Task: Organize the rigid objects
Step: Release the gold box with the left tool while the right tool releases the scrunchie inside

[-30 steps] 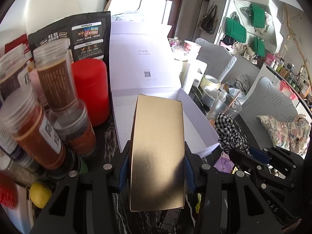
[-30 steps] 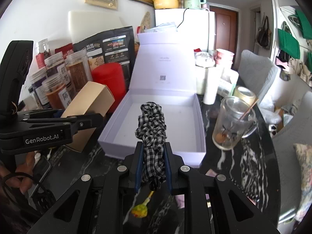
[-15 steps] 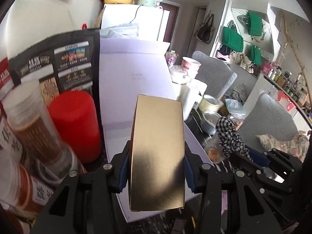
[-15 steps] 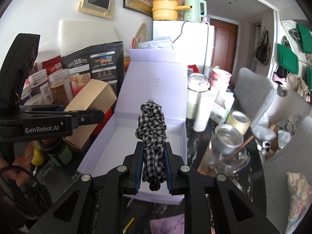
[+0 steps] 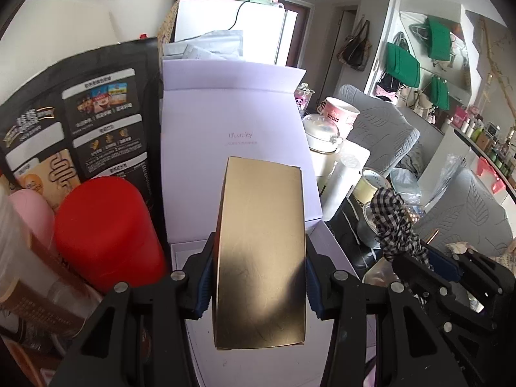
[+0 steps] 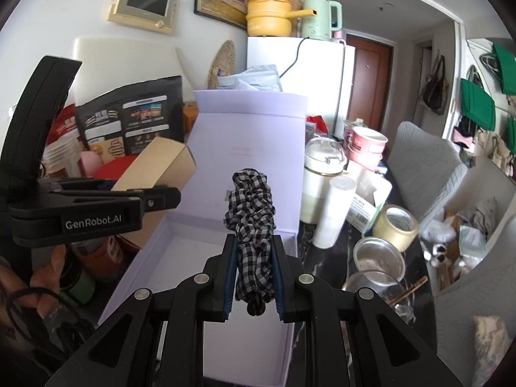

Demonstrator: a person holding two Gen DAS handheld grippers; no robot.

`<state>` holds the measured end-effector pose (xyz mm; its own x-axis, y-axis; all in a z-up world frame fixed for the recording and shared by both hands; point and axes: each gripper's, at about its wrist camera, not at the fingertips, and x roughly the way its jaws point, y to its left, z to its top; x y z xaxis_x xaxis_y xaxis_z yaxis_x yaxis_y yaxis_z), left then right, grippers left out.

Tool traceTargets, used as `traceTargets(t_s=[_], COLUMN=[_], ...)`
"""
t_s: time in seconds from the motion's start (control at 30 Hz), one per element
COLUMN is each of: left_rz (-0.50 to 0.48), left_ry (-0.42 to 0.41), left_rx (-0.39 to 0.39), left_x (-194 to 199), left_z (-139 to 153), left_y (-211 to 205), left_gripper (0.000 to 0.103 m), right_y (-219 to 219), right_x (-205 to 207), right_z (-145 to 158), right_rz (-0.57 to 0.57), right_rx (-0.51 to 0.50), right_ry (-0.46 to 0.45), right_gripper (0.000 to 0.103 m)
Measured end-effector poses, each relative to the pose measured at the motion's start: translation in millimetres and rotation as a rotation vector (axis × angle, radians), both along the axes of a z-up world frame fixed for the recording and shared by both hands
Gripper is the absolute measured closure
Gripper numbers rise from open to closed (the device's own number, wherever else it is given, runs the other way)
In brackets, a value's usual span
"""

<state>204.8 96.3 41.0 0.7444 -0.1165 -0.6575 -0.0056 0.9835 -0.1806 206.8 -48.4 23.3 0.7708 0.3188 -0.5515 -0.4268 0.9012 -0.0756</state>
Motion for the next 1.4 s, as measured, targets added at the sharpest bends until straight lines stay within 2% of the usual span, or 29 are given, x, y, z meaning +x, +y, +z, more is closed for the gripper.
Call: traceTargets(t_s=[0.13, 0.37, 0.5, 0.7, 0.8, 0.87, 1.27, 1.4], left_rz=[0.013, 0.062, 0.078, 0.078, 0.113, 0.112, 0.131, 0.121], left_ry=[0.066, 0.122, 0.119, 0.093, 0.092, 0.110, 0.120, 0.113], left_rx=[-0.010, 0.023, 0.071, 0.089, 0.115, 0.104, 0.084, 0.111], left_x=[18.6, 31.1, 32.7, 29.7, 30.5, 31.5, 25.7, 21.9], left_z=[-19.4, -39.6, -40.5, -35.8, -33.7, -34.9, -29.4, -21.6], left_y=[6.7, 11.6, 7.1, 4.3, 5.6, 8.0, 10.7, 6.1], left_gripper=[0.056, 0.056, 0.056, 0.056, 0.056, 0.056, 0.056, 0.056], right_y=[3.8, 12.1, 14.1, 10.6, 11.4, 11.6, 10.9, 7.2], right_x=[15.6, 37.3, 43.3, 48.9, 48.4, 47.7, 40.7, 37.9], right_z=[-5.6, -24.9, -32.3, -33.6, -33.8, -33.4, -29.0, -25.7], right_rz=[-0.004, 0.003, 0.004, -0.021, -0.028, -0.032, -0.028, -0.039], right_rx=[0.000, 0.003, -0.003, -0.005, -0.018, -0.021, -0.013, -0.004], right_ry=[0.022, 0.091, 0.112, 0.124, 0.118, 0.116, 0.107, 0.105], right_gripper=[0.083, 0.083, 0.083, 0.080, 0.078, 0.070, 0.070, 0.070])
